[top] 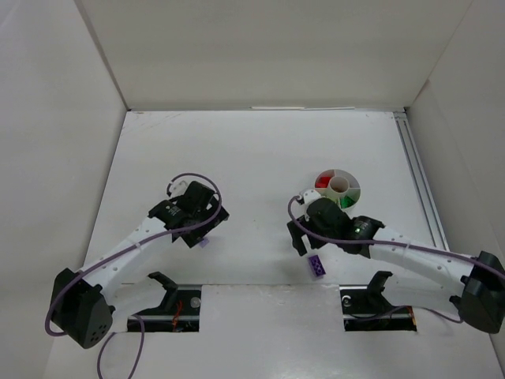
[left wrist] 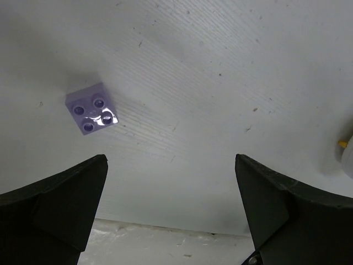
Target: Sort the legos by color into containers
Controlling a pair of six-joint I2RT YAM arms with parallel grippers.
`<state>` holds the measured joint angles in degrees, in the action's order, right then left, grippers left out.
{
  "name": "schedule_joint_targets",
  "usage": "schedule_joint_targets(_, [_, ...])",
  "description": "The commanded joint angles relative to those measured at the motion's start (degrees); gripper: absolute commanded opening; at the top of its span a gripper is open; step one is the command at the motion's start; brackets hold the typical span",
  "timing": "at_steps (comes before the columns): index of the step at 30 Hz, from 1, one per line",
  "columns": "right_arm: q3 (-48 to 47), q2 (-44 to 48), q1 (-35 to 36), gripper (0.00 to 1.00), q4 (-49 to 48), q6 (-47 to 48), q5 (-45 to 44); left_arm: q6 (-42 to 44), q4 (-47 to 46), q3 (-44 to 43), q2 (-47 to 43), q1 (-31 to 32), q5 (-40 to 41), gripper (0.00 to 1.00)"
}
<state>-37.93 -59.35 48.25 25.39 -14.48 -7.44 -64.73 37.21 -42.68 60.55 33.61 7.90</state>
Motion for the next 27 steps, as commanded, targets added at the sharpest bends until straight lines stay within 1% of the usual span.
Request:
schedule_joint_targets(1, [-0.39,-0.85,3.78,0.97,9.05,-8.1,-5.21,-2.94,2.43,0.49,-3.07,-0.38,0.88,1.0])
schedule_joint_targets(3, [0.14,-1.47,3.78,0.97,11.78,-10.82,-5.74,-2.95,2.95,1.02,-3.69,-0.38,0.89,1.0])
schedule_joint_targets(6, [3.11,-0.86,4.31,0.95,11.79,-12.93,-3.38,-2.42,2.95,1.02,-3.69,-0.38,1.42,1.0])
schedule_joint_targets(10, [5.76,-1.46,4.31,0.94,8.9,-14.43,-1.0,-1.89,3.48,1.54,-3.69,-0.38,1.42,1.0])
schedule_joint_targets(14, [6.56,-3.57,4.84,0.79,8.36,-15.49,-0.38,-1.28,3.48,1.54,-3.69,-0.38,2.03,1.0])
schedule_joint_targets(15, [6.56,-3.58,5.36,0.7,8.36,-16.1,-0.38,-1.28,3.48,1.54,-4.21,-0.38,2.03,1.0])
schedule_joint_targets(17, [6.56,-4.1,6.16,0.58,8.89,-16.11,-0.38,-1.28,3.48,1.54,-4.22,-0.38,2.03,1.0])
schedule_joint_targets(18, [6.56,-4.1,6.68,0.49,8.89,-16.63,-0.38,-1.28,3.48,1.54,-4.22,-0.38,2.55,1.0])
schedule_joint_targets(19, [6.56,-4.1,6.68,0.44,9.41,-16.63,-0.38,-1.28,3.48,1.54,-4.22,-0.38,2.56,1.0])
schedule_joint_targets(21, [5.95,-4.1,6.68,0.4,9.42,-16.63,-0.38,-1.28,3.48,1.54,-3.69,-0.38,2.56,1.0])
schedule_joint_targets(22, [5.94,-4.1,6.68,0.32,9.42,-16.63,-0.38,-1.28,3.48,1.54,-3.69,-0.38,2.56,1.0])
schedule_joint_targets(23, [5.42,-4.1,6.68,0.3,9.42,-16.63,-0.9,-1.28,2.96,1.54,-3.69,-0.38,2.56,1.0])
schedule_joint_targets(26, [2.0,-3.58,6.68,0.25,10.11,-15.93,-5.55,-0.75,2.26,1.54,-3.16,-0.38,3.17,1.0])
schedule_joint_targets(27, [-1.23,-3.06,6.68,0.25,10.64,-14.62,-7.48,-0.23,1.73,1.54,-2.55,-0.38,3.17,1.0])
